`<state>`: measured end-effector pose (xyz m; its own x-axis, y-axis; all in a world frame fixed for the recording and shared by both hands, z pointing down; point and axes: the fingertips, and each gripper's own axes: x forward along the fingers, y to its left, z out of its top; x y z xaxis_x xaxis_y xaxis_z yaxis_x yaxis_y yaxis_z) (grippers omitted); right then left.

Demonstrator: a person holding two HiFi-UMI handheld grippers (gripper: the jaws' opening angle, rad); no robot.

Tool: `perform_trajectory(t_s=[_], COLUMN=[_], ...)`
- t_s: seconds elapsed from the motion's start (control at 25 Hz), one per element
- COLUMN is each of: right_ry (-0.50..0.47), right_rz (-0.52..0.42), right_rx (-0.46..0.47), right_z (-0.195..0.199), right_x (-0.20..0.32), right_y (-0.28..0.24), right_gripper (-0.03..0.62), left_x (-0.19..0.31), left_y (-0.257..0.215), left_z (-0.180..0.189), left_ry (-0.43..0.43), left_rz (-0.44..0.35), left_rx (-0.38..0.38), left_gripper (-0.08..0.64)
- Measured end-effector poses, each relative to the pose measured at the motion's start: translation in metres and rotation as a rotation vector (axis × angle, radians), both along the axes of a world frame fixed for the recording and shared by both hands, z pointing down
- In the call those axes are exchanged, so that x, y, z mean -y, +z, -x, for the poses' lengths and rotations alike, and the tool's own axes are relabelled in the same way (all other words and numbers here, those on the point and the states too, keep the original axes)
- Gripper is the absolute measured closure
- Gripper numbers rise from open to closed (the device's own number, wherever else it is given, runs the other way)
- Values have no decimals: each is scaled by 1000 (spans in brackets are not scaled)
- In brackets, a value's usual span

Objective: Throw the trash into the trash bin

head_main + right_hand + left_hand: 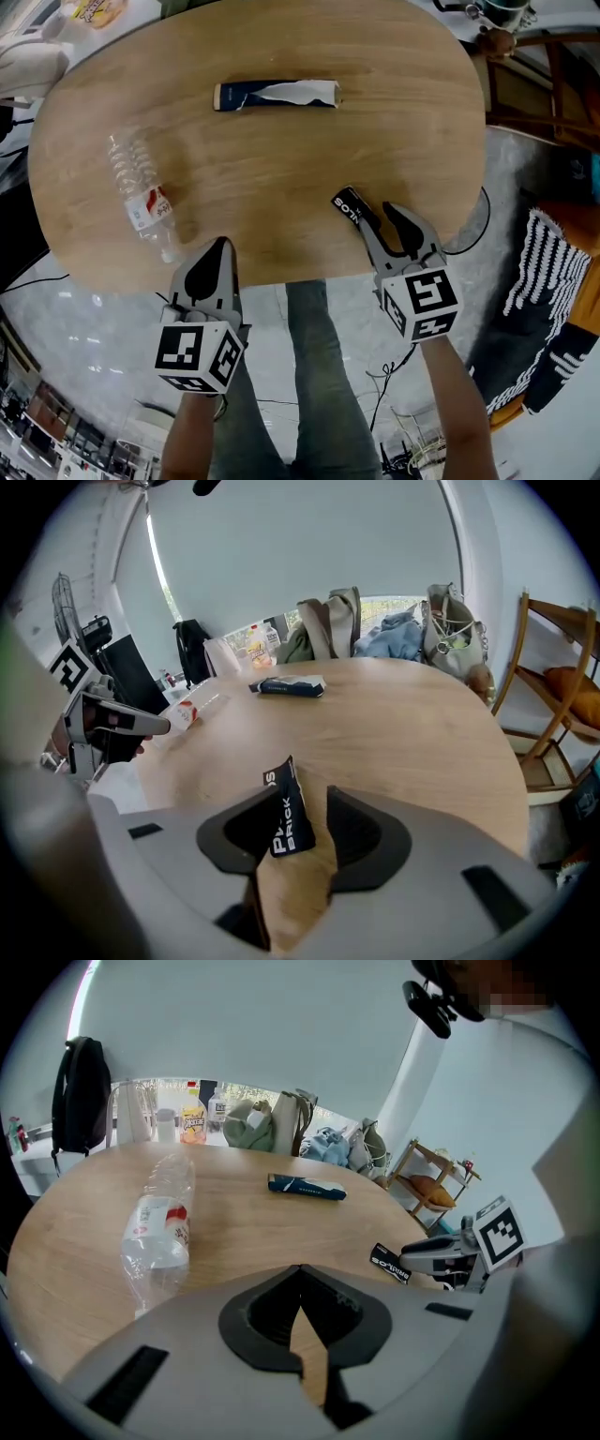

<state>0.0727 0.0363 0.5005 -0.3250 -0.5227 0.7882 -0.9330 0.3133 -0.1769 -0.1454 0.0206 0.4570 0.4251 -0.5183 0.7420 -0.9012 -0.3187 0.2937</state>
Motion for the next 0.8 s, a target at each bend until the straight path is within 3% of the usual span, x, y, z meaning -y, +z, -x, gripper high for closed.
perform_trajectory(t_s=[0.4,0.8], right_ry=[-114,-99], right_rz=[39,50], right_rx=[-35,-40], right_z=[8,13], right_x=[1,-2], right_y=[12,13], right_gripper=[504,559], left_x=[2,5], left_y=[4,2], left_z=[-9,-9], left_ry=[17,49], left_rz=[-2,-5], left_rx=[4,10], left_gripper=[549,549])
